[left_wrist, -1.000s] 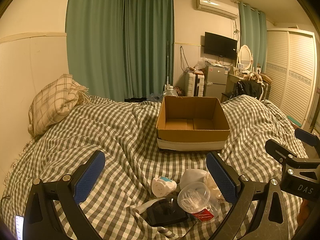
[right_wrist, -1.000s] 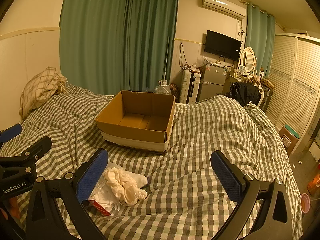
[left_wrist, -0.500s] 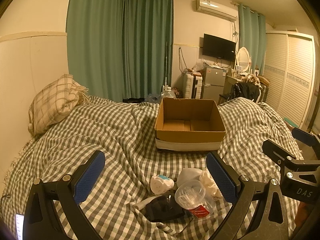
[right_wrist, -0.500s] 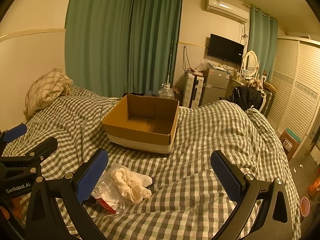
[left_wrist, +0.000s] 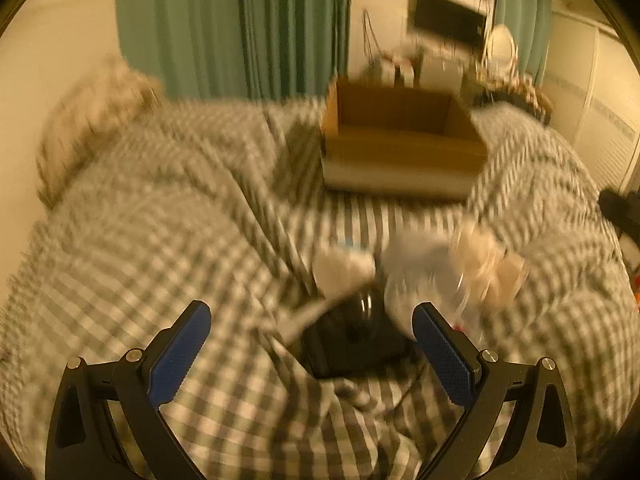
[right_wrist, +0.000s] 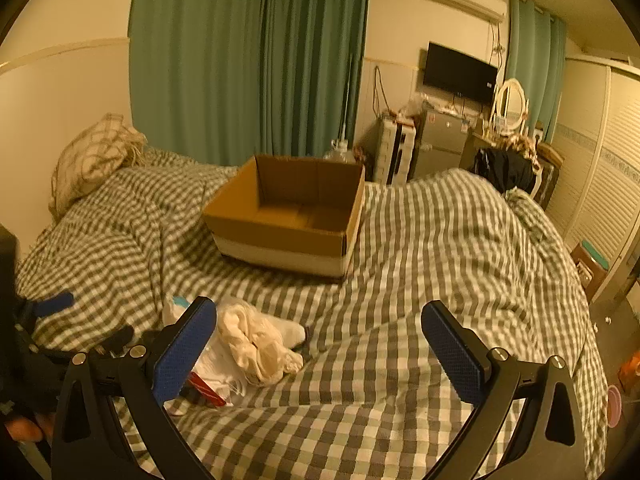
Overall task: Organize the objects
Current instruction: 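Grasp the white lace-trimmed cloth with the right gripper while the left gripper grasps the black glasses case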
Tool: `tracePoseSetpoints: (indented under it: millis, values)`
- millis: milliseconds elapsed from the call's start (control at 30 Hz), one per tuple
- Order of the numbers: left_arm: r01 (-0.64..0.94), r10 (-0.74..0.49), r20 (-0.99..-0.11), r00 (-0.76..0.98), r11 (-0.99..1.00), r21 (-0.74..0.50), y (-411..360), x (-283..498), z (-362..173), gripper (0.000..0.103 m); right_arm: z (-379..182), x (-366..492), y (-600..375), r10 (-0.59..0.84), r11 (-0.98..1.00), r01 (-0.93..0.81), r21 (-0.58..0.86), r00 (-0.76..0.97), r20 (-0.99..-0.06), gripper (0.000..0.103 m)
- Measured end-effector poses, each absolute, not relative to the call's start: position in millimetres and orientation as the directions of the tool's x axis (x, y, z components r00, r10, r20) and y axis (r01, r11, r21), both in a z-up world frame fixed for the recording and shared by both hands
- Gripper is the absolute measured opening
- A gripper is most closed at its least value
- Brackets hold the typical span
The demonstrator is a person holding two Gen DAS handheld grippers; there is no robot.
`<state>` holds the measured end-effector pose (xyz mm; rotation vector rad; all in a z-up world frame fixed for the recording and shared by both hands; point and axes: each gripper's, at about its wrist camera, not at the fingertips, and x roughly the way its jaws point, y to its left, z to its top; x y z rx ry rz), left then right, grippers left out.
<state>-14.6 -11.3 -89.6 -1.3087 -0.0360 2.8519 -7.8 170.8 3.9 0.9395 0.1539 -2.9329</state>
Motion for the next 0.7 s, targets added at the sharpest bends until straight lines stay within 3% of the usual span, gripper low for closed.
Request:
tracePoseSetpoints:
  millis: [367,500,600,633,667,700]
  values:
    - [-0.11,0.105,-0.848,-0.52,-0.992,-0.055,8.7,-35.4,-140.8,0.101,-26.4,-28.0,171.4,-0.019,-0.993,0.094,-0.078,-0.752,-0.659,0.103]
    - [-0.128,0.121,-0.829,-0.546,-0.99,-0.06,8.9,-30.7,-138.1,0.081,-33.2,-32.8,166.5,-0.011,-0.991,0.1,-0.094,-0.74,-0.673,0.103]
    - [-0.13,0.154,-0.811,-0.564,-0.987,-0.097,2.1,-27.7,-133.0,0.074,-39.7,-36.4,161.6,-0.01,-0.988,0.113,-0.105,-0.726,-0.687,0.103]
    - [-0.114,0.138,-0.804,-0.578,-0.99,-0.088,-0.8,-26.0,-130.0,0.036,-40.8,-37.1,160.7,-0.015,-0.988,0.119,-0.103,-0.723,-0.691,0.103]
    - [-0.1,0.118,-0.799,-0.589,-0.992,-0.073,-2.4,-27.1,-126.7,0.02,-41.8,-38.0,159.8,-0.017,-0.987,0.123,-0.103,-0.719,-0.694,0.103]
    - [-0.097,0.138,-0.789,-0.599,-0.99,-0.099,-7.6,-26.2,-122.9,0.016,-42.9,-39.3,158.8,-0.019,-0.987,0.127,-0.103,-0.717,-0.697,0.103]
